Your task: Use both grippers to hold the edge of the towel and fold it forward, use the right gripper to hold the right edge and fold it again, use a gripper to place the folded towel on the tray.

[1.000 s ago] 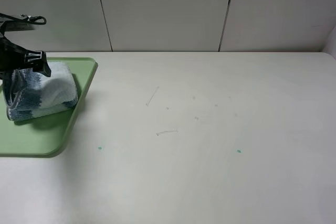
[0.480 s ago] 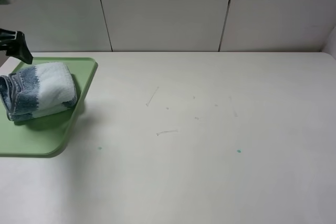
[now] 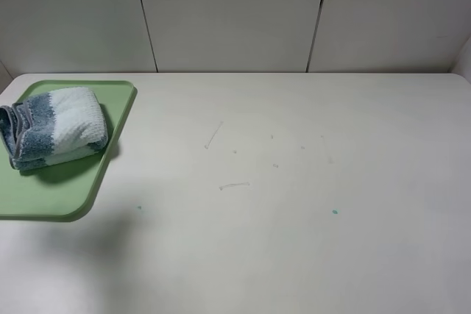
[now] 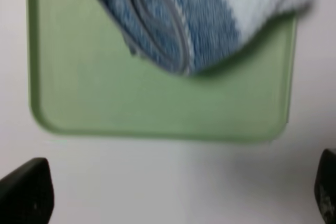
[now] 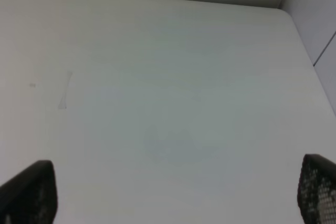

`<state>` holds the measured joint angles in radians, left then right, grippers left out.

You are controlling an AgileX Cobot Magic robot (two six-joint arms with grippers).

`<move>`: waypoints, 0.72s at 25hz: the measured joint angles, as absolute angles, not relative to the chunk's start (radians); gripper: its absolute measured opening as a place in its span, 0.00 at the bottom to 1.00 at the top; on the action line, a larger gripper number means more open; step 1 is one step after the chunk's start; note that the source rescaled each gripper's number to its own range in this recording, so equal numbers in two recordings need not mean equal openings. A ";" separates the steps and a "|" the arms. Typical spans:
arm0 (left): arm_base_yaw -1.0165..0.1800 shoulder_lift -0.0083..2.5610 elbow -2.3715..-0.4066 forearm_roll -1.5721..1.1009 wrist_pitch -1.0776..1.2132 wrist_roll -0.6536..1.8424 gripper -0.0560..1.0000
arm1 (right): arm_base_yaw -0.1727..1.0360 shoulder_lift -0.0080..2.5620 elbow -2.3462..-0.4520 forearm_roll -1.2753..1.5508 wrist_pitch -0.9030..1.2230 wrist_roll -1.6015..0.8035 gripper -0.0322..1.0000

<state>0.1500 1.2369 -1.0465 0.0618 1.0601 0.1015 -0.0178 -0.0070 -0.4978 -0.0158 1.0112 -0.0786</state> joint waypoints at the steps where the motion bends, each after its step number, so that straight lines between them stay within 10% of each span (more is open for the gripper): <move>1: 0.150 1.218 -1.046 0.062 1.094 0.102 1.00 | -0.018 -0.007 -0.498 -0.016 1.011 -0.079 1.00; 18: 0.150 0.612 -0.839 0.062 1.187 0.120 1.00 | -0.018 -0.007 -0.498 -0.016 1.011 -0.079 1.00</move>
